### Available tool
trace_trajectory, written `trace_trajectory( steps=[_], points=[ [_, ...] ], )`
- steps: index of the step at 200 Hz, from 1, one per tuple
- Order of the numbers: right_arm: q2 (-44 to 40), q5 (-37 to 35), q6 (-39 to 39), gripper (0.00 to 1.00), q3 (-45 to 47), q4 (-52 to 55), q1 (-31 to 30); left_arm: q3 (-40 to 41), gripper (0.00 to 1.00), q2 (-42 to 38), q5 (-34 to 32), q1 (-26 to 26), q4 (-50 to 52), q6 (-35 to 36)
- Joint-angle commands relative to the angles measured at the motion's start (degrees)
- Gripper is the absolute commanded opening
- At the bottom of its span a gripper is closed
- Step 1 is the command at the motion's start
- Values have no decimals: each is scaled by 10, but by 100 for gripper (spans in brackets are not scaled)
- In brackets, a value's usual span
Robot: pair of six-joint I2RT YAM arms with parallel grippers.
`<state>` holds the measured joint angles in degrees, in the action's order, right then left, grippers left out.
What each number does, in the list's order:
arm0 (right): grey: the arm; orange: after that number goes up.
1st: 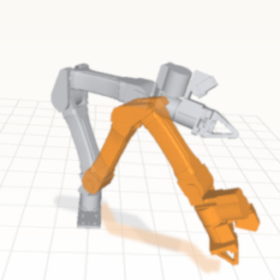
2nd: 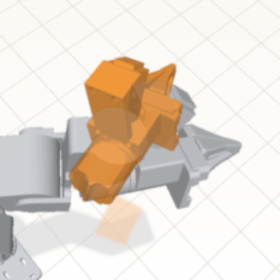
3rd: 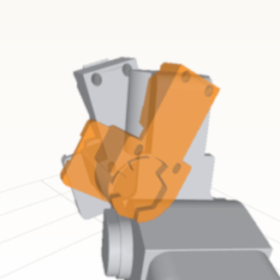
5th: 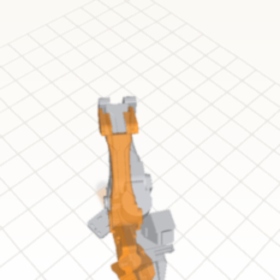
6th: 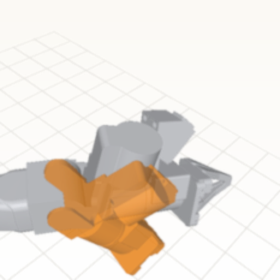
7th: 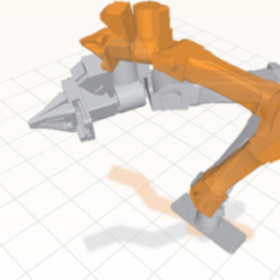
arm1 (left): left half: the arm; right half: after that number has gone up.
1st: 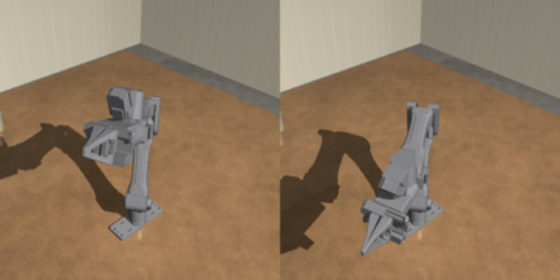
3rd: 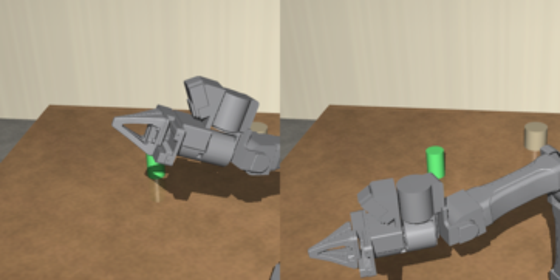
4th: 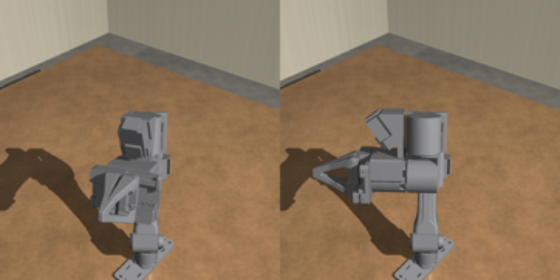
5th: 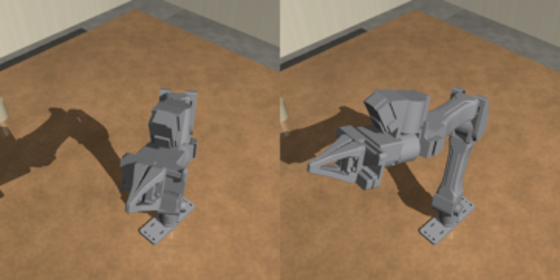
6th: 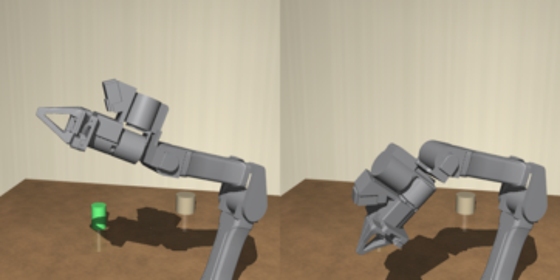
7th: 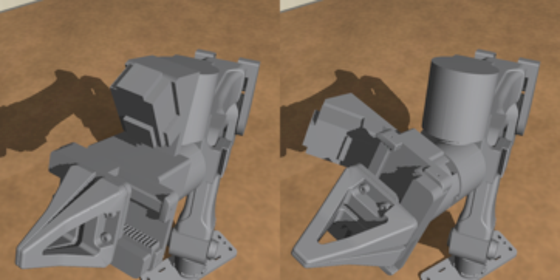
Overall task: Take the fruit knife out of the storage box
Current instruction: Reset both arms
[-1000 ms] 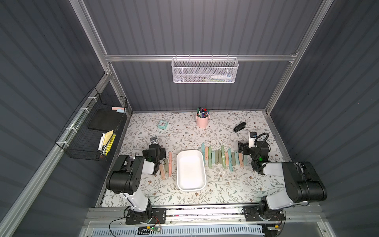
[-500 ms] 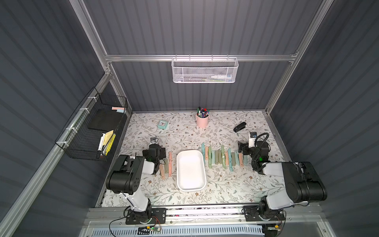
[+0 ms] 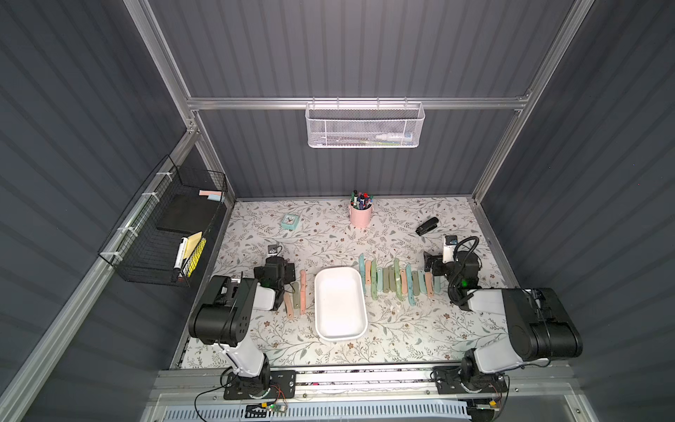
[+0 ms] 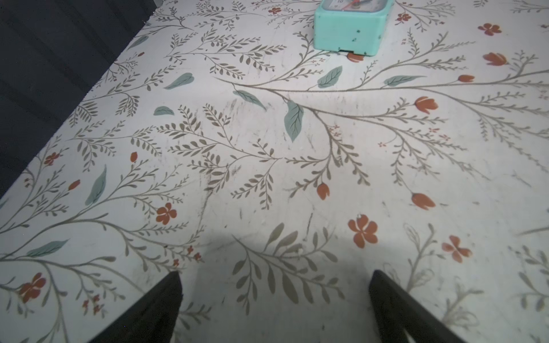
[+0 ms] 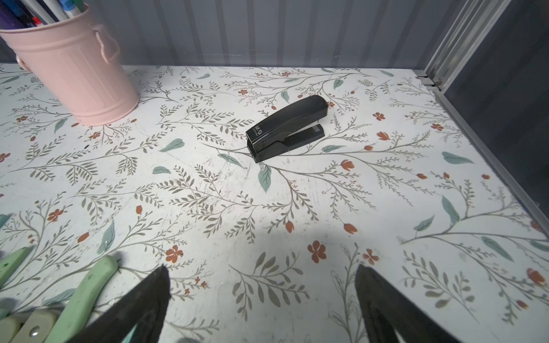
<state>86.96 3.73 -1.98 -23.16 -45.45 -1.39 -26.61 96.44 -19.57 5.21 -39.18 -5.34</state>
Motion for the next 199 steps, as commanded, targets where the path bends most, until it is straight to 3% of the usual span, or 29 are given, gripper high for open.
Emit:
trace_trajectory(
  steps=[1, 159, 178, 199],
  points=[
    [-9, 7, -11, 99, 4, -11, 2, 7, 99, 10, -9, 2, 35, 1],
    [-9, 7, -11, 99, 4, -11, 3, 6, 100, 11, -9, 2, 35, 3],
    [-8, 6, -11, 99, 4, -11, 3, -3, 99, 16, 60, 1, 40, 25],
    [-9, 7, -11, 99, 4, -10, 3, -3, 99, 15, 58, 1, 44, 25]
  ],
)
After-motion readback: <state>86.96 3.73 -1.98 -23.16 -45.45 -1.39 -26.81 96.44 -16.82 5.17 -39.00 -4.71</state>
